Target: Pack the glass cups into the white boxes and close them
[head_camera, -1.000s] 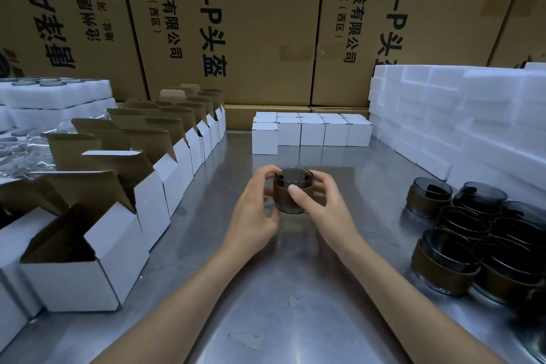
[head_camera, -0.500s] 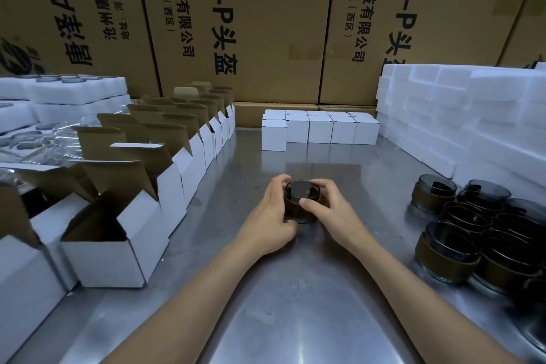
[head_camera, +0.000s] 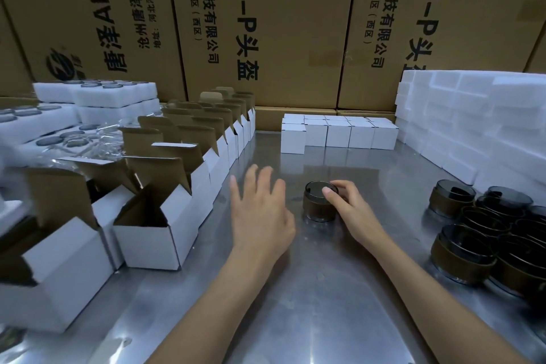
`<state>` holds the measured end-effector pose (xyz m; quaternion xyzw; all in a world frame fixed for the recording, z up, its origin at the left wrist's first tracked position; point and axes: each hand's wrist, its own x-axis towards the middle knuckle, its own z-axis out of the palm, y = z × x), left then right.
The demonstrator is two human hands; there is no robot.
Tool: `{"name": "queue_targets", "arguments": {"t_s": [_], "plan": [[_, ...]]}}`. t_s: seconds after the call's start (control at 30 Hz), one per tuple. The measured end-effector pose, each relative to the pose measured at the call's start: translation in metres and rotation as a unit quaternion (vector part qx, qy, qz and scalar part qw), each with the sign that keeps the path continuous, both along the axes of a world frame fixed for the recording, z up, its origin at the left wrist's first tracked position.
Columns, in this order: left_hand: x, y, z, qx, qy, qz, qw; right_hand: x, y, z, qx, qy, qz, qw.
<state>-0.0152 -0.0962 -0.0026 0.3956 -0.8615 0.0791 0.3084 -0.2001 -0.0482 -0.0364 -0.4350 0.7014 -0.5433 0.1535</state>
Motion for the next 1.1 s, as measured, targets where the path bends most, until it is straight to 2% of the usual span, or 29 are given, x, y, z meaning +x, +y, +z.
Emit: {"name": "queue_targets", "arguments": {"t_s": [0.1,0.17,0.37,0.53,0.8,0.93,1.0,1.1], "plan": [[0.033,0.002,0.018,-0.05,0.124,0.106,0.985,-0.001,0.0,0.0,-0.008,-0.006,0.002,1.0],[0.052,0.002,0.019,-0.042,0.168,0.167,0.971,0.0,0.0,0.0,-0.014,-0.011,0.003,1.0],[0.073,0.005,0.01,0.033,0.175,0.218,0.959,-0.001,0.0,0.001,-0.023,-0.024,0.002,0.999],[0.065,0.013,0.011,0.048,0.174,0.158,0.971,-0.002,0.0,0.001,-0.021,-0.032,0.001,0.999],[0.018,0.026,0.006,0.052,0.125,-0.029,0.99,0.0,0.002,0.002,-0.013,-0.009,0.02,1.0],[-0.01,0.009,0.007,0.058,0.098,-0.071,0.991,0.001,0.003,0.002,0.007,0.077,0.038,0.996],[-0.024,0.001,0.007,0.065,0.113,-0.091,0.987,0.001,0.003,0.001,0.005,0.12,0.039,0.992],[-0.044,-0.008,0.006,0.064,0.142,-0.106,0.982,0.0,0.002,-0.001,-0.004,0.137,0.033,0.99]]}}
